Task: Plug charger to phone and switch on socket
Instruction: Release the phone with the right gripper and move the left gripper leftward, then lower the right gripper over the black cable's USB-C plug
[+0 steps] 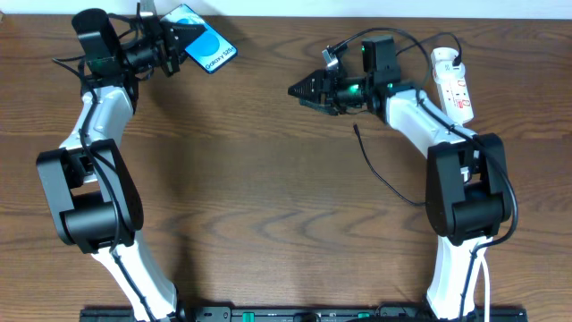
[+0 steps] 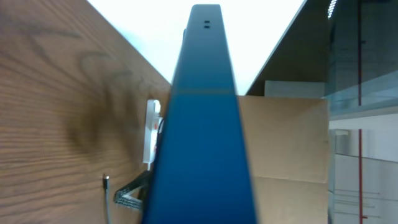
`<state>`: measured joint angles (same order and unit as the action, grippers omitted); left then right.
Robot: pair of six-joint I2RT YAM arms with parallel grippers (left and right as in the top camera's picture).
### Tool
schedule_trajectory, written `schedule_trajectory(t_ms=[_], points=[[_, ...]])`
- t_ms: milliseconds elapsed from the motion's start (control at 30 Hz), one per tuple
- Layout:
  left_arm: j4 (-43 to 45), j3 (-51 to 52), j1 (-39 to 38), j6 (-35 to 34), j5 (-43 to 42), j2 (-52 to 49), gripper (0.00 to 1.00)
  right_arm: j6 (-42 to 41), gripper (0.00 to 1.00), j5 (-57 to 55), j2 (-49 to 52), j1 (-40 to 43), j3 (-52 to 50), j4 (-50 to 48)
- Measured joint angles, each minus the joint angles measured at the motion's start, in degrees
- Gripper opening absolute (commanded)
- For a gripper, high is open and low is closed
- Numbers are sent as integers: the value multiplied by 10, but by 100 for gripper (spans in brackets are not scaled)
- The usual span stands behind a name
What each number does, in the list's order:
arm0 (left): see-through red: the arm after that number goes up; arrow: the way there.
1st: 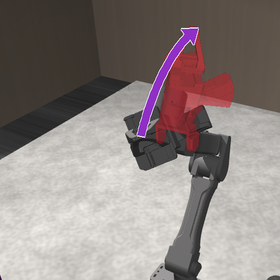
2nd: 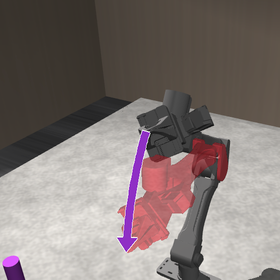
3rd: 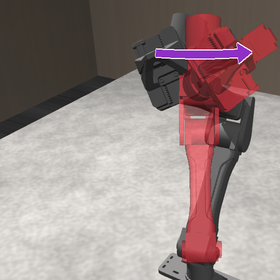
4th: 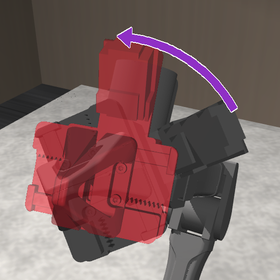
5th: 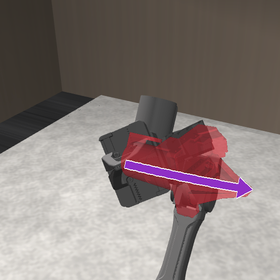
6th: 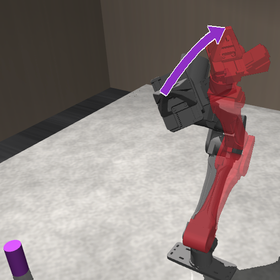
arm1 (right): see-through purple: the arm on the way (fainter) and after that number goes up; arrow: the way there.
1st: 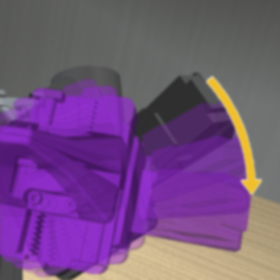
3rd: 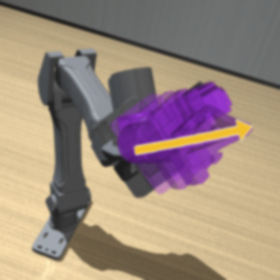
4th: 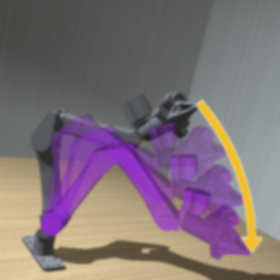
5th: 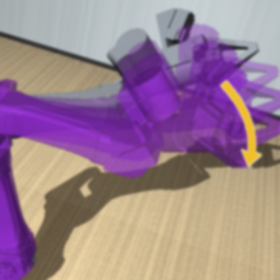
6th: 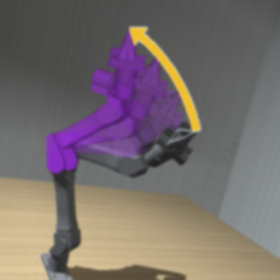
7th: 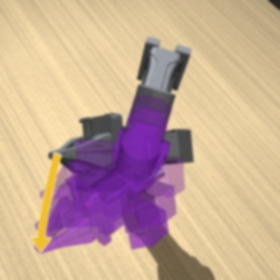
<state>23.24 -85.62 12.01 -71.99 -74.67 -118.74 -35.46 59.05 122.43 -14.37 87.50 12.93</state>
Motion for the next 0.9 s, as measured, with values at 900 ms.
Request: schedule_trajectory(t_ms=[900], points=[[-174, 0, 0, 164, 2, 0, 7, 214, 60, -624, 0, -36, 292, 561]])
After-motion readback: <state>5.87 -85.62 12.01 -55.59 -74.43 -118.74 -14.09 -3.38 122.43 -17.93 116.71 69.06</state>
